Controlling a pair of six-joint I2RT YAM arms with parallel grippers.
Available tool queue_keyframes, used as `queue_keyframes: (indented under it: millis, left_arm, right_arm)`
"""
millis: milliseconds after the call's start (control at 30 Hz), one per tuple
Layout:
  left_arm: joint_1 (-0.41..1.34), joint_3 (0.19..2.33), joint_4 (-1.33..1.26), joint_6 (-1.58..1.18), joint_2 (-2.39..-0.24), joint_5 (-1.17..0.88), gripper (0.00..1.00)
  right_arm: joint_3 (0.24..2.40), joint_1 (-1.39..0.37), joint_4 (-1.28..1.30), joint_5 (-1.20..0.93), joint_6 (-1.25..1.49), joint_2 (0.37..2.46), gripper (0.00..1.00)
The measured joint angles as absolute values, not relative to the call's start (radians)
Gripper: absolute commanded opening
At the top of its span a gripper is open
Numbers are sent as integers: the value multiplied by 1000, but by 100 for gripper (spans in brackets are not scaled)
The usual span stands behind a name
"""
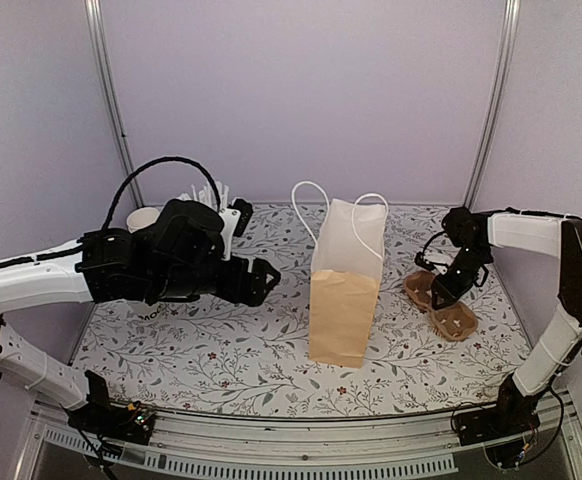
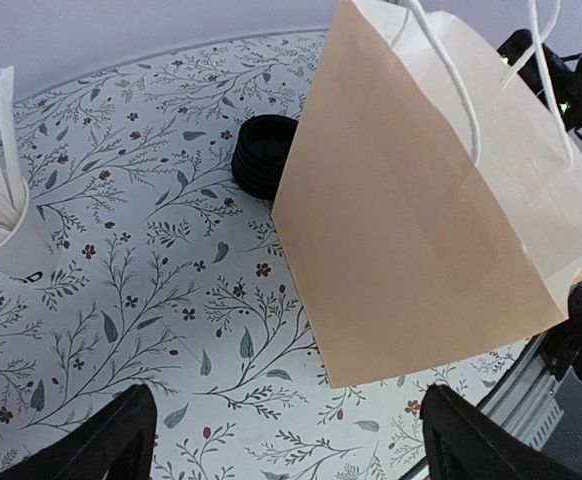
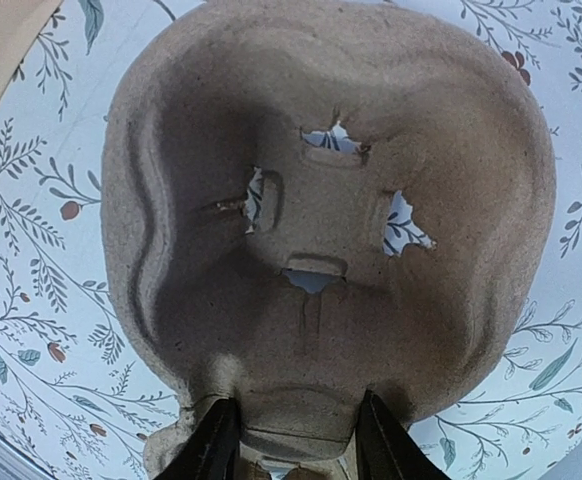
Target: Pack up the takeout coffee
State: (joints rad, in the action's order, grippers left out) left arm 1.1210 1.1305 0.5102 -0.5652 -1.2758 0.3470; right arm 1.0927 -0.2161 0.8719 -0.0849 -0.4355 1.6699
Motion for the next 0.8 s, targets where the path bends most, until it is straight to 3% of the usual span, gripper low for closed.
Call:
queue_keyframes:
  millis: [233, 500, 800]
  left_arm:
    - [1121, 1140, 495, -564, -1277, 315, 94]
    - [1112, 1298, 453, -563, -1376, 266, 90]
    - [1063, 1450, 439, -607, -1554, 191, 80]
  right_arm:
    - [1094, -216, 877, -84, -453, 1604, 37]
    - [1150, -216, 894, -91, -471, 1507, 36]
    - [1153, -216, 902, -102, -472, 1493, 36]
